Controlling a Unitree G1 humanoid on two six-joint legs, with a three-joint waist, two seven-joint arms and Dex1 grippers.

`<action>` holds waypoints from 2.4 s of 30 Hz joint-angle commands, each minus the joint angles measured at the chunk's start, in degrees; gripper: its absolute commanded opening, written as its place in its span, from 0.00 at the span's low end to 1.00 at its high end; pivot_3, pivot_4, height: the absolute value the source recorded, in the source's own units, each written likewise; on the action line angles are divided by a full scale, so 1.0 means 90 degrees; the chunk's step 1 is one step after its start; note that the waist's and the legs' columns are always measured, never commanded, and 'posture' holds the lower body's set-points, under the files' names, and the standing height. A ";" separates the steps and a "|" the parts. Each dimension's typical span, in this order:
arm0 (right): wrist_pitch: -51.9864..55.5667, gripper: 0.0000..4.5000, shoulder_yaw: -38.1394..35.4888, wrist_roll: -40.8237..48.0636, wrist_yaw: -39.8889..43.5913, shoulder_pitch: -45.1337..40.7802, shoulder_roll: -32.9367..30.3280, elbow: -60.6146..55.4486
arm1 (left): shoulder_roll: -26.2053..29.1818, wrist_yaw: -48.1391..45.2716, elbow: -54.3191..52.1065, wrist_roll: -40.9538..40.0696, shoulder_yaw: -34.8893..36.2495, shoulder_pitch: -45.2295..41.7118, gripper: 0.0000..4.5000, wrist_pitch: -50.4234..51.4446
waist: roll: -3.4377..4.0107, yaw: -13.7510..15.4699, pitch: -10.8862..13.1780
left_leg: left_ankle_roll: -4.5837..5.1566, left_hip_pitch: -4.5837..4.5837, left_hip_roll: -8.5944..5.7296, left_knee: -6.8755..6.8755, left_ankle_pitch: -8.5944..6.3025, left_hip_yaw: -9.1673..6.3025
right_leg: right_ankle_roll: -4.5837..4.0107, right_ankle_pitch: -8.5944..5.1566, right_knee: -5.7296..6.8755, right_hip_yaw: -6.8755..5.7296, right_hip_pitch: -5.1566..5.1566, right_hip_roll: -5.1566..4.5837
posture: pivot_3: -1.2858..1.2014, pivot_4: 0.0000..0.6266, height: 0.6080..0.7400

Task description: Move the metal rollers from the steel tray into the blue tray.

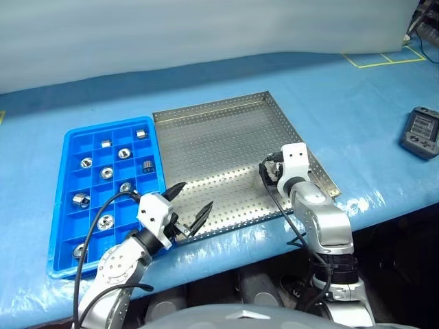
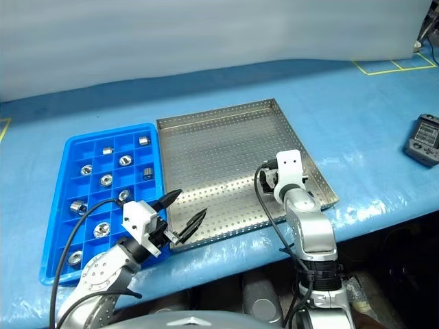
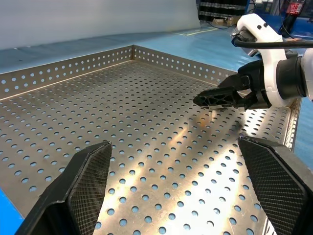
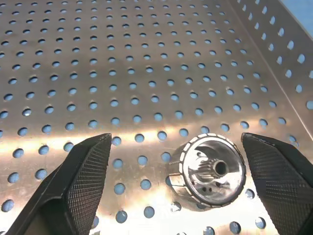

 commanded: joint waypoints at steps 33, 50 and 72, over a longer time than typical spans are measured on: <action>-0.0868 0.38 0.2614 0.0650 0.2330 -0.1954 0.0541 0.0524 | -0.0840 0.1548 -0.0912 0.0588 0.1135 0.1964 1.00 -0.1236 | -0.0006 0.0523 0.0000 | 0.0009 -0.0025 -0.0003 -0.0005 -0.0005 0.0005 | 0.0012 0.0011 -0.0010 0.0007 -0.0047 -0.0005 | 0.62 0.24 1.00; -0.1574 0.38 0.4283 0.0844 0.4480 -0.1822 0.0492 0.1108 | -0.1906 0.1814 -0.0710 0.0557 0.1041 0.4628 1.00 -0.3368 | -0.0032 0.1187 0.0010 | 0.0010 -0.0035 0.0005 -0.0003 -0.0006 -0.0008 | -0.0011 -0.0011 -0.0006 -0.0030 -0.0056 -0.0006 | 0.69 0.24 1.00; -0.1418 0.85 0.4715 0.0585 0.4843 -0.1659 0.0067 0.1271 | -0.1634 0.1696 -0.0535 0.0450 0.0943 0.4216 1.00 -0.3177 | -0.0036 0.1408 -0.0003 | 0.0009 -0.0032 0.0004 -0.0003 -0.0006 -0.0013 | -0.0012 -0.0014 -0.0007 -0.0039 -0.0049 -0.0008 | 0.68 0.24 1.00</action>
